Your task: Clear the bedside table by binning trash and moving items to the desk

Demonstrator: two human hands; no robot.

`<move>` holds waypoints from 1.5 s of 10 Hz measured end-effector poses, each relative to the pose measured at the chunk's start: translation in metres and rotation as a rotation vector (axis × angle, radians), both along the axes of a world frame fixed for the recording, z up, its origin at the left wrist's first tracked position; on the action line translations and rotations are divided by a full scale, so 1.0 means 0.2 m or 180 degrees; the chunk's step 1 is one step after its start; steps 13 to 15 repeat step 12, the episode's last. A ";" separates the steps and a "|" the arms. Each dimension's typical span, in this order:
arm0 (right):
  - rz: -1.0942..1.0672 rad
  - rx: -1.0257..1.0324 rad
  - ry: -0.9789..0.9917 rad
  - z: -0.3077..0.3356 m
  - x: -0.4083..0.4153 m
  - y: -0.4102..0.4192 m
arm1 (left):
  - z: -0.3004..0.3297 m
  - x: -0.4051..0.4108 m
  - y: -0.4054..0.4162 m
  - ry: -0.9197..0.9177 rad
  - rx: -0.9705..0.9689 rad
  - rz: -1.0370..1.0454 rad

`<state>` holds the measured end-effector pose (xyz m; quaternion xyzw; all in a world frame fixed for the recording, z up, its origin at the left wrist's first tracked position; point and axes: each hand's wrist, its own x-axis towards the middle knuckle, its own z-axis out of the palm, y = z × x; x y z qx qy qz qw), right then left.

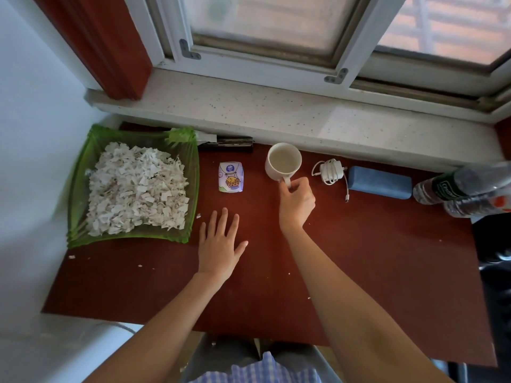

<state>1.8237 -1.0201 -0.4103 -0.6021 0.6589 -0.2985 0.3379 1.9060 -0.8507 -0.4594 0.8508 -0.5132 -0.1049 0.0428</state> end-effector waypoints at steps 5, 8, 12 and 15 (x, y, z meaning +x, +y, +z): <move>0.0517 0.0186 -0.0630 -0.04 -0.08 0.01 | -0.01 0.01 0.01 0.0027 -0.0081 -0.0034; 0.0445 0.0340 -0.0721 -0.02 -0.07 -0.01 | -0.01 0.00 0.01 0.0010 -0.0013 -0.0018; 0.1291 -0.0145 0.0949 0.04 -0.28 0.11 | 0.02 -0.01 0.00 0.0038 -0.0018 0.0020; 0.1291 -0.0145 0.0949 0.04 -0.28 0.11 | 0.02 -0.01 0.00 0.0038 -0.0018 0.0020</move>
